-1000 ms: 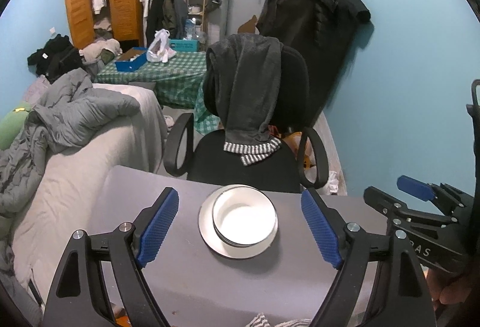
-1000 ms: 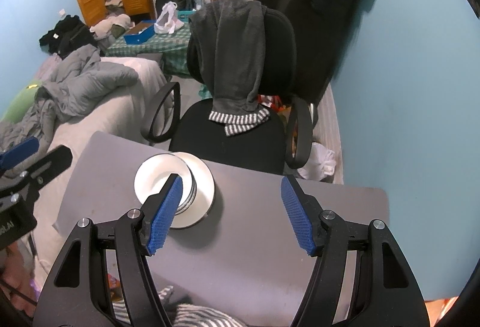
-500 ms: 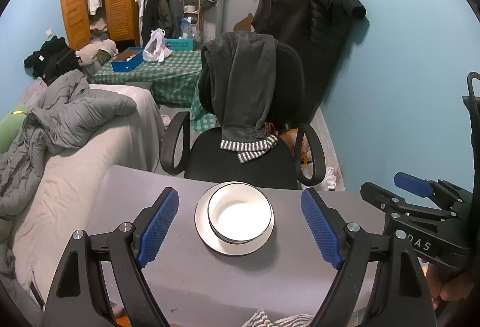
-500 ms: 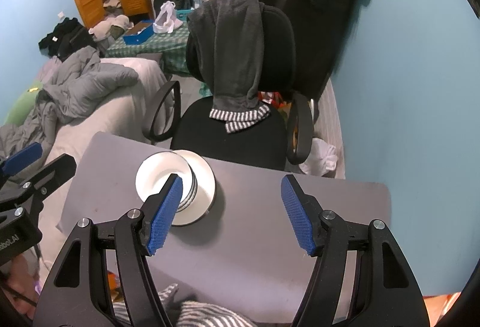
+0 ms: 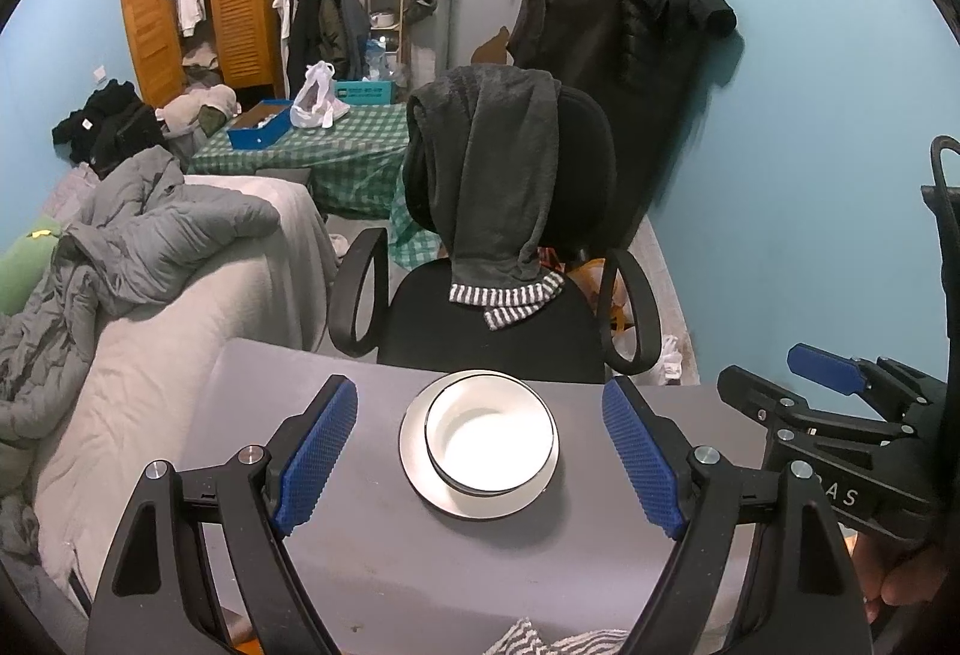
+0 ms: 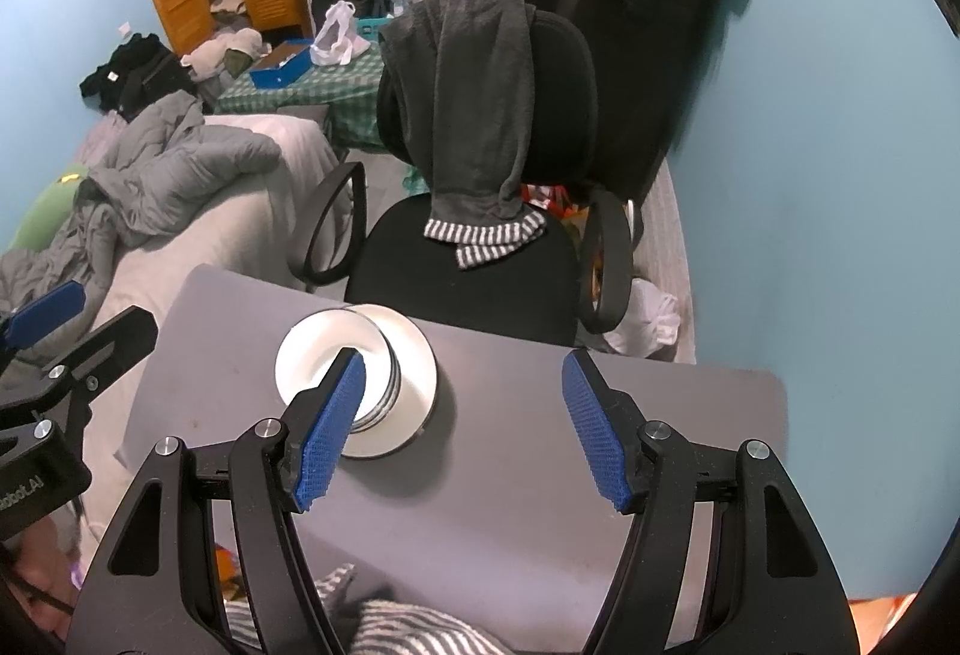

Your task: Organize plates and bowls

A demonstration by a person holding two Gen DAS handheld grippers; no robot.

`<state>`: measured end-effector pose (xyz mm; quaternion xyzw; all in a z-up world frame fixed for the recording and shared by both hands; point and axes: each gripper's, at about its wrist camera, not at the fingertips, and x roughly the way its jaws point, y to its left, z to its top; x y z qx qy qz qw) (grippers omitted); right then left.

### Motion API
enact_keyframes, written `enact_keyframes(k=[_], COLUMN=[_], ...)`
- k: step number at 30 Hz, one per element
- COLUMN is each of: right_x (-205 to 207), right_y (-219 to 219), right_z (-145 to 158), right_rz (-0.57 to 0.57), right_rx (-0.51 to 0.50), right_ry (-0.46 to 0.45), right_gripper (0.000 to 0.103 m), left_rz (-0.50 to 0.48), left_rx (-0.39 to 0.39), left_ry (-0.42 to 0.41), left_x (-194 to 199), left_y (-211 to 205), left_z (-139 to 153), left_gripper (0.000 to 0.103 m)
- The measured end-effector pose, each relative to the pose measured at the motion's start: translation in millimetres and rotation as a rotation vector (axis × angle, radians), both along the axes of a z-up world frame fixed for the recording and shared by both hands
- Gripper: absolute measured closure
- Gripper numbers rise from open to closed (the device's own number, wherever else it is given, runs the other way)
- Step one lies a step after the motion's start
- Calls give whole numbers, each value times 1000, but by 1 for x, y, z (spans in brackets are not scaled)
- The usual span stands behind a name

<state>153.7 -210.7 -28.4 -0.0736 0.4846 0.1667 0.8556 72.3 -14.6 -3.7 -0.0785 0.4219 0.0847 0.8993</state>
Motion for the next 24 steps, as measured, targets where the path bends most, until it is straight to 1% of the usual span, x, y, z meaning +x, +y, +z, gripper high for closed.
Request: enact_keyframes(k=[6,16,24], right_x=[1,1,0], right_y=[0,1,3], right_z=[1,1,-1], right_rz=[3,3,1], right_rx=[0,4,6], right_ry=[0,4,10], right_gripper=[36,36,36], left_rz=[-2,-29,-19], left_rx=[4,34,25], left_ry=[5,24,36], left_x=[3,7,6], left_y=[3,-3,0], left_z=[-1,-2,-2], left_gripper=[18,18,18])
